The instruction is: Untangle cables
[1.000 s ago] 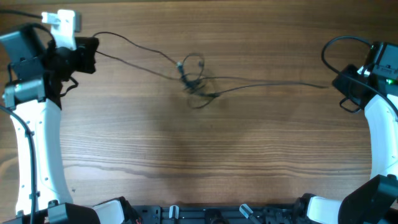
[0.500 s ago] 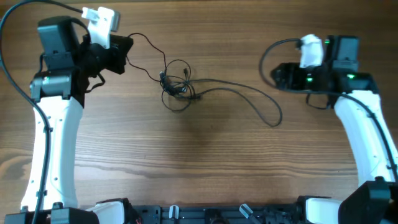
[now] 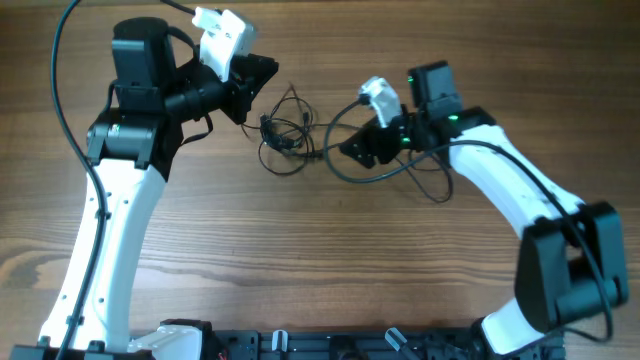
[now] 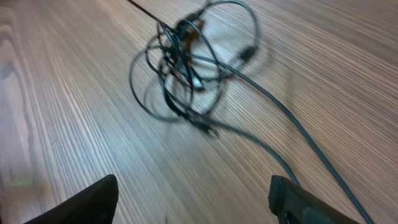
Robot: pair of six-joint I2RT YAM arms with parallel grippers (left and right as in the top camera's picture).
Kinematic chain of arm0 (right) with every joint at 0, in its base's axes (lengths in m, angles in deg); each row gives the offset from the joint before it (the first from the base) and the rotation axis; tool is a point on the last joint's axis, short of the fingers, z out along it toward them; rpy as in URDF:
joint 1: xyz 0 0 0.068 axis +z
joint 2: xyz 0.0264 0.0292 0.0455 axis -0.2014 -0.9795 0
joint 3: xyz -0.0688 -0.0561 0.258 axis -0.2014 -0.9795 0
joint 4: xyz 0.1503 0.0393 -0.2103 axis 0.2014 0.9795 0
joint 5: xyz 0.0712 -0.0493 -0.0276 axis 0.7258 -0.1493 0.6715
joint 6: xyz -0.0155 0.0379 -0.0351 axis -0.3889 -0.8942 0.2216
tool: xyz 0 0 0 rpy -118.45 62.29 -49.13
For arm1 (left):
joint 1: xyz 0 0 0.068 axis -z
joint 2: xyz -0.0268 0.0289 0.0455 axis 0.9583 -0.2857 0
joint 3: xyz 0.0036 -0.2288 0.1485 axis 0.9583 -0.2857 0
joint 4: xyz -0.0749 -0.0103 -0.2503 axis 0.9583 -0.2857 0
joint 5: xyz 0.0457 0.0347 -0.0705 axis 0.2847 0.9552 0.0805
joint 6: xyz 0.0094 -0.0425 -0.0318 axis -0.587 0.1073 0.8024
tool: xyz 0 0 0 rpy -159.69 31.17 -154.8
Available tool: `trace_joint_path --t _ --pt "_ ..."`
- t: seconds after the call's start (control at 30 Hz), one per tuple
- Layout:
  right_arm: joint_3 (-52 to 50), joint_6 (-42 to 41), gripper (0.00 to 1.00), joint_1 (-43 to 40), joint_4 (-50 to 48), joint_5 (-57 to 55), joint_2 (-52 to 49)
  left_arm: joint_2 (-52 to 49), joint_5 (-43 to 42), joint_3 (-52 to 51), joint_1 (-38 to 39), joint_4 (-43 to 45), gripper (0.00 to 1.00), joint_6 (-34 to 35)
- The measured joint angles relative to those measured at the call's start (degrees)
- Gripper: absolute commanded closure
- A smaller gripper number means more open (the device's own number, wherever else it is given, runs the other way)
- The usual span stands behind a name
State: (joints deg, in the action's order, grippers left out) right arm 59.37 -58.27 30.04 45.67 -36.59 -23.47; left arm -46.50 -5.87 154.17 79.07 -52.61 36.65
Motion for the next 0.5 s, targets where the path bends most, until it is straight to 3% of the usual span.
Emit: trace_joint_path --t 0.13,0.33,0.5 --pt "0.0 -2.7 0.21 3.3 -6.7 1.3 -4.7 0.8 -1.6 0.0 0.0 0.2 0.92 0.3" --pt "0.0 -7.9 0.20 8.7 -15.4 2.2 -9.5 0.8 -0.3 0.0 0.0 0.2 0.75 0.8" --pt "0.0 -10.6 0.18 11.0 -20.3 2.2 -10.0 0.8 5.0 0.0 0.0 -1.0 0.73 1.3"
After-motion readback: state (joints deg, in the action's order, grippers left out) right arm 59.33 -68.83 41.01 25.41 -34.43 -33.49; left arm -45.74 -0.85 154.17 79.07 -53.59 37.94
